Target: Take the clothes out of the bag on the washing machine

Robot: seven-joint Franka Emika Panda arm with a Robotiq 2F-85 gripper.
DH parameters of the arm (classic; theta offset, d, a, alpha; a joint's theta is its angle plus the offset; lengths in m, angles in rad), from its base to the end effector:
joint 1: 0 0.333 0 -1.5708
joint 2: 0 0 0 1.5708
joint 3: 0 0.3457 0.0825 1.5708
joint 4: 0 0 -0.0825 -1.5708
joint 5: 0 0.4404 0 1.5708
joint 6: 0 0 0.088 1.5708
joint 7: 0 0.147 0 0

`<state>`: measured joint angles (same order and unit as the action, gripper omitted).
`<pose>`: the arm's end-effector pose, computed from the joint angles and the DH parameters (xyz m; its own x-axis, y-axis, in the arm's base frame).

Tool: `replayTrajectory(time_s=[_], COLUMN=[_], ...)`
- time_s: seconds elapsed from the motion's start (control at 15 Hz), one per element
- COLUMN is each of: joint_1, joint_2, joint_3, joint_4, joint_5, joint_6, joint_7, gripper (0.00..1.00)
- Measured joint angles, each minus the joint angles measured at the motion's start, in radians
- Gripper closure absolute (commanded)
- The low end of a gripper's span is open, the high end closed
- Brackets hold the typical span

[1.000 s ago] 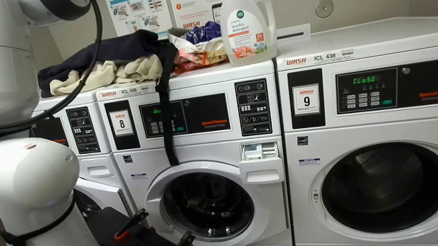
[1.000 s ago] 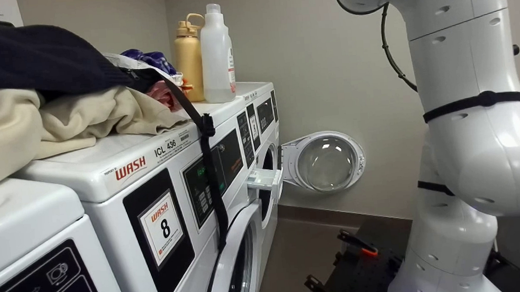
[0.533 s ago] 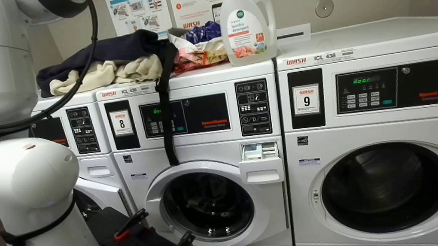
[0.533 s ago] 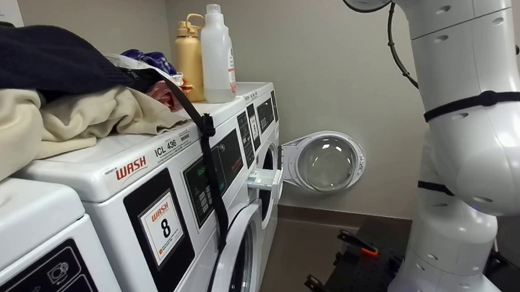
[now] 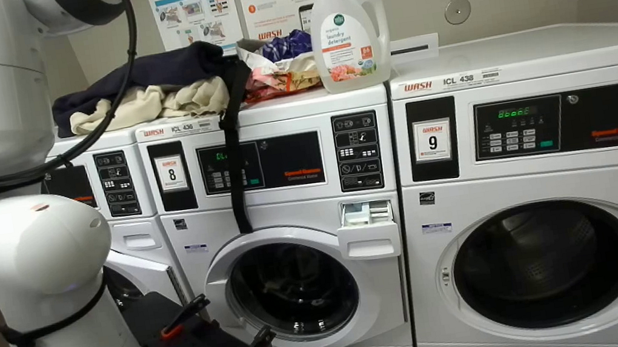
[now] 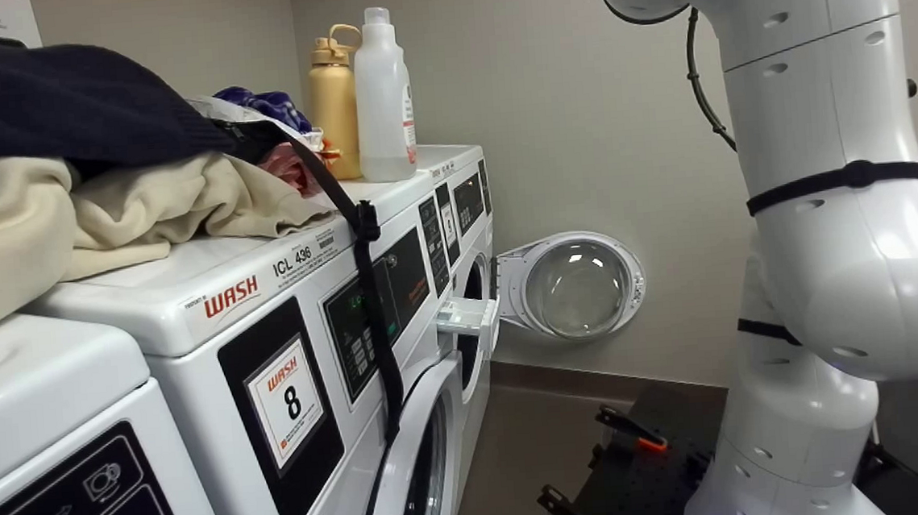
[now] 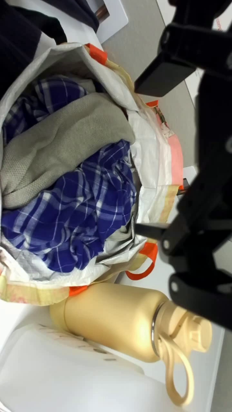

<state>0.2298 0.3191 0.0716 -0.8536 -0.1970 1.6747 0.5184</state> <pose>0.6871 0.1719 0.7979 0.8330 -0.2459 0.4957 -0.2263 -0.9689 -0.1005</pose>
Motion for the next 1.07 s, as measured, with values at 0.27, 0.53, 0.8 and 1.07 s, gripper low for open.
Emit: replayTrajectory(time_s=[0.27, 0.53, 0.8, 1.07], joint_1=[-0.002, -0.011, -0.030, -0.054], joint_2=[0.016, 0.020, 0.008, -0.018], joint_3=[-0.021, -0.048, -0.088, -0.111], joint_4=[-0.086, -0.207, -0.341, -0.470], joint_5=[-0.023, -0.050, -0.062, -0.056], joint_6=[0.099, 0.247, 0.363, 0.388], joint_7=[0.001, 0.023, 0.083, 0.153], gripper=[0.00, 0.00, 0.00, 0.26])
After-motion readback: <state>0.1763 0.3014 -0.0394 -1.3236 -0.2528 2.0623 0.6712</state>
